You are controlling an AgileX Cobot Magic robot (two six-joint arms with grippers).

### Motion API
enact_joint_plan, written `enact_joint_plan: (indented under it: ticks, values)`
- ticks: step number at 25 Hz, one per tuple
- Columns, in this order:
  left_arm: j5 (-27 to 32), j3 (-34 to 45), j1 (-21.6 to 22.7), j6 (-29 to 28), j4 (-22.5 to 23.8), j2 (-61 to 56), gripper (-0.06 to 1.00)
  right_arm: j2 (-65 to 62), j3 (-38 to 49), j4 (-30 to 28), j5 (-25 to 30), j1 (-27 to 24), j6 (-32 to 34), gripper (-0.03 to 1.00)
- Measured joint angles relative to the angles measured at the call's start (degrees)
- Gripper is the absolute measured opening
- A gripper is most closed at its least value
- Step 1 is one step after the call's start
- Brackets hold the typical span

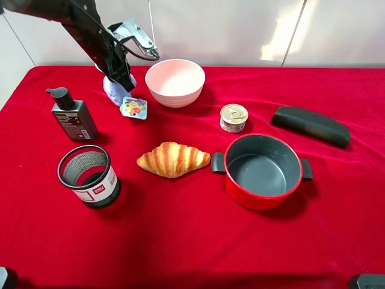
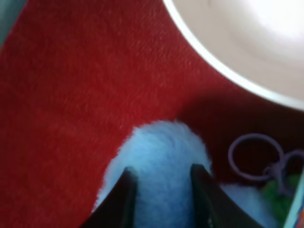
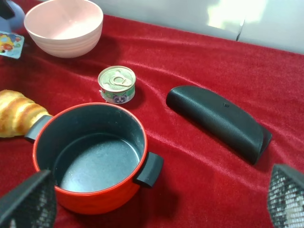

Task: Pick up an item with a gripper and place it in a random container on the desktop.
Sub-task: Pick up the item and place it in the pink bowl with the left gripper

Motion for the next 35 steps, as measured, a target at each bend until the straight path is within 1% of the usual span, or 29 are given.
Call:
enact_joint_plan:
  ticks: [5,8,9,17,18,19,21,22,23,24,25,32,35]
  values:
    - [1.67,-0.09,0.0,0.0,0.61,-2.24,0.21,0.0,0.0,0.0,0.0,0.0,0.0,0.69]
    - [4.27,-1.25,0.0,0.0,0.86,-3.0,0.21,0.0,0.0,0.0,0.0,0.0,0.0,0.69]
    - [4.27,-1.25,0.0,0.0,0.86,-3.0,0.21,0.0,0.0,0.0,0.0,0.0,0.0,0.69]
    - [11.81,-6.31,0.0,0.0,2.18,-5.97,0.21,0.0,0.0,0.0,0.0,0.0,0.0,0.69]
    - [14.5,-8.18,-0.06,0.0,2.25,-6.44,0.21,0.0,0.0,0.0,0.0,0.0,0.0,0.69]
    - [15.92,-9.25,-0.16,0.0,2.29,-6.49,0.21,0.0,0.0,0.0,0.0,0.0,0.0,0.69]
    - [19.4,-11.05,-0.87,0.0,2.48,-6.58,0.21,0.0,0.0,0.0,0.0,0.0,0.0,0.69]
    - [19.4,-11.05,-0.87,0.0,2.48,-6.58,0.21,0.0,0.0,0.0,0.0,0.0,0.0,0.69]
    - [20.74,-11.93,-1.52,-0.05,2.48,-6.58,0.21,0.0,0.0,0.0,0.0,0.0,0.0,0.69]
    - [24.02,-13.3,-2.69,-0.05,2.48,-6.62,0.21,0.0,0.0,0.0,0.0,0.0,0.0,0.69]
    - [25.01,-13.63,-3.35,-0.11,2.48,-6.76,0.21,0.0,0.0,0.0,0.0,0.0,0.0,0.69]
    - [27.24,-13.75,-6.39,-2.86,2.48,-10.59,0.21,0.0,0.0,0.0,0.0,0.0,0.0,0.69]
    - [29.32,-13.82,-7.46,-4.4,3.81,-13.5,0.21,0.0,0.0,0.0,0.0,0.0,0.0,0.69]
